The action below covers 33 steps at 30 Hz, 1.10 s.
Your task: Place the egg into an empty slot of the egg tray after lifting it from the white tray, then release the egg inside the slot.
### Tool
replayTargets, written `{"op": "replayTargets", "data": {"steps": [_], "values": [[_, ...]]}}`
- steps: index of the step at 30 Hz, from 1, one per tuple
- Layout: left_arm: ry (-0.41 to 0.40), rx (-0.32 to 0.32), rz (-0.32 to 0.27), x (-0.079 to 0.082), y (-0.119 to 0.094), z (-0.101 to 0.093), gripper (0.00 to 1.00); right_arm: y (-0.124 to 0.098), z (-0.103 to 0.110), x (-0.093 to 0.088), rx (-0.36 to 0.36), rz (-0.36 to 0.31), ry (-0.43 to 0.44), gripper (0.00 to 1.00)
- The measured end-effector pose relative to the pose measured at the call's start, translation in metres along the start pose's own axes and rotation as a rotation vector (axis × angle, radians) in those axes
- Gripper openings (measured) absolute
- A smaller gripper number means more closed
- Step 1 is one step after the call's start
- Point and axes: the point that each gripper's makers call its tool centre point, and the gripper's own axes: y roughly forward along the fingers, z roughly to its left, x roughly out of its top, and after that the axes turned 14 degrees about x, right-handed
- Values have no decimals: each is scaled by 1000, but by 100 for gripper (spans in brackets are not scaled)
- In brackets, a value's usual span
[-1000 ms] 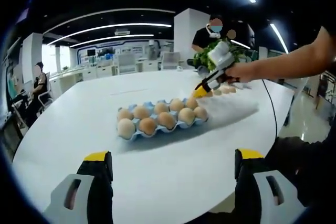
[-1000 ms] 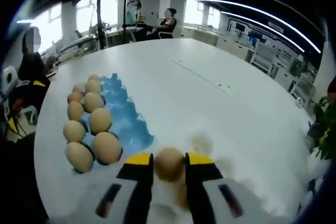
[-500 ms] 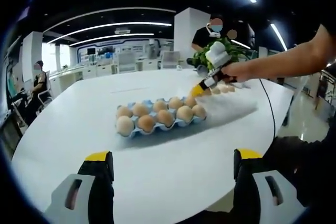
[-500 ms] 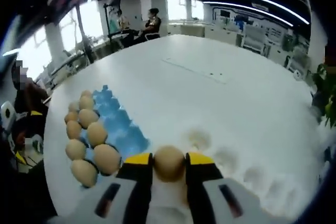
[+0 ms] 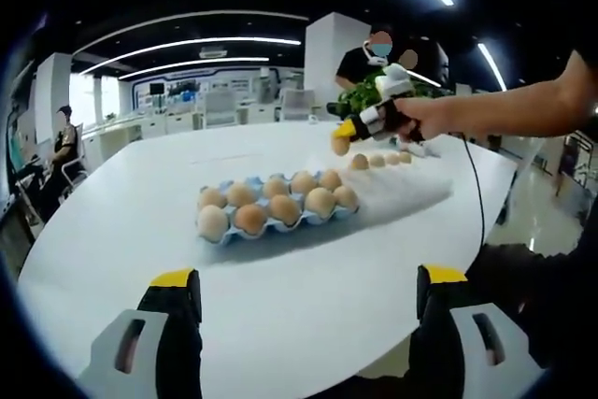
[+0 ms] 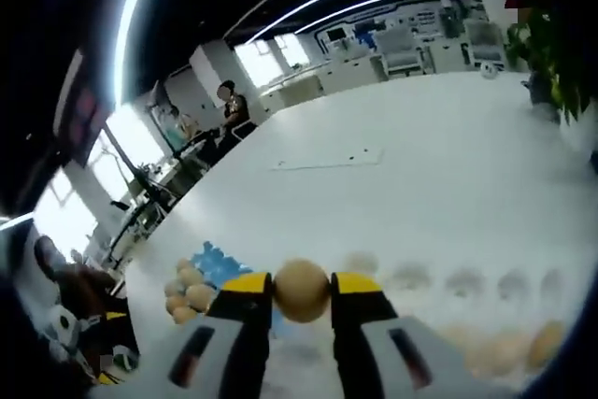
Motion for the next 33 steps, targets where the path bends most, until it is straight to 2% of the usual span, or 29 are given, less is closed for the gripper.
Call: {"op": "replayTargets", "data": {"steps": [9,11,14,15,21,25,27,32,33], "values": [[-13,32,2,-1,-5,15,100,41,40,0,96,-9,45,25],[-20,45,-1,-1,-7,20,100,57,53,-2,131,-6,72,25],[-31,46,-9,0,-8,23,100,81,73,-1,184,-33,169,25],[-34,50,-10,0,-8,24,100,87,77,-2,192,-35,173,25],[-30,55,-14,-1,-11,25,100,129,105,-7,220,2,146,25],[-29,62,-11,-4,-13,30,99,149,114,-8,230,2,134,25],[-29,74,-15,-4,-15,33,99,160,119,-12,230,27,115,25],[-35,90,-12,-7,-18,39,99,183,125,-17,214,101,-22,25],[-34,95,-12,-7,-20,40,99,189,127,-20,219,137,-74,25]]}}
